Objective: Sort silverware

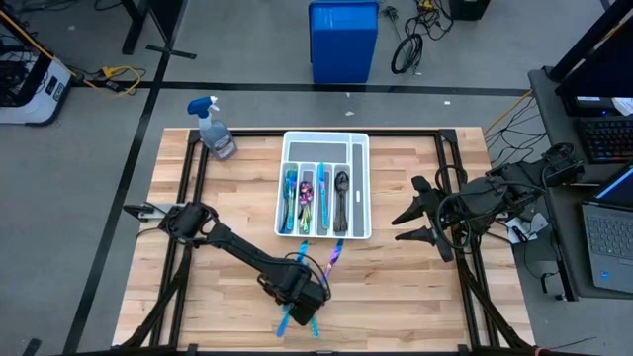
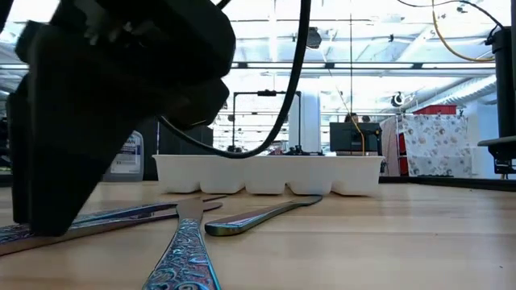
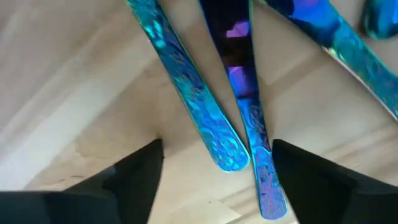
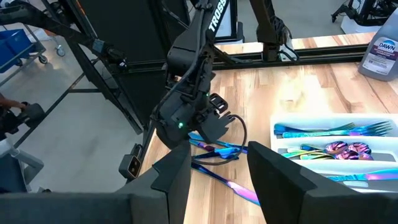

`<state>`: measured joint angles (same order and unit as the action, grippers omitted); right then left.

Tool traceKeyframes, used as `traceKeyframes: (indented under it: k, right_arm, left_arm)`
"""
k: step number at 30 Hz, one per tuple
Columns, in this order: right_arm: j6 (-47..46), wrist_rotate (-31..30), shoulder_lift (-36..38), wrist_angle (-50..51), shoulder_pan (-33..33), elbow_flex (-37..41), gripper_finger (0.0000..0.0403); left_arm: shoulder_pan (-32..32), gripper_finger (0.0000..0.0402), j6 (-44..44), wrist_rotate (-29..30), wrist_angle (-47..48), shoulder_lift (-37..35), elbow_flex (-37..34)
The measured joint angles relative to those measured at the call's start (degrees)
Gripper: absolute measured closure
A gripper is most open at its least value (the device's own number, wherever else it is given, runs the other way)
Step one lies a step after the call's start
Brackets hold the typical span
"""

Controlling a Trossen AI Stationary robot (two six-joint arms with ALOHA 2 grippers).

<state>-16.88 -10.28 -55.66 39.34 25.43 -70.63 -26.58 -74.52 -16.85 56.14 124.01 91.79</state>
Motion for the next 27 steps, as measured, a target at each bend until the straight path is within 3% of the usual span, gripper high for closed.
traceKeyframes:
  k: [10, 22, 27]
  right_arm:
    - [0.91, -0.48, -0.02, -0.01, -1.08, 0.00, 0.0261]
    - [0.79, -0.44, -0.02, -0.02, -2.93, 0.00, 0.0261]
    - [0.68, -0.44, -0.02, -0.03, -2.91, 0.00, 0.0261]
  left_arm:
    - [-0.12, 0.0251, 1.69, 2.55, -0.37, 0.53, 0.02]
    - [0.40, 0.0268, 6.47, 2.71, -1.81, 1.40, 0.15]
    - [0.45, 0.0318, 6.17, 2.69, -0.96, 1.46, 0.15]
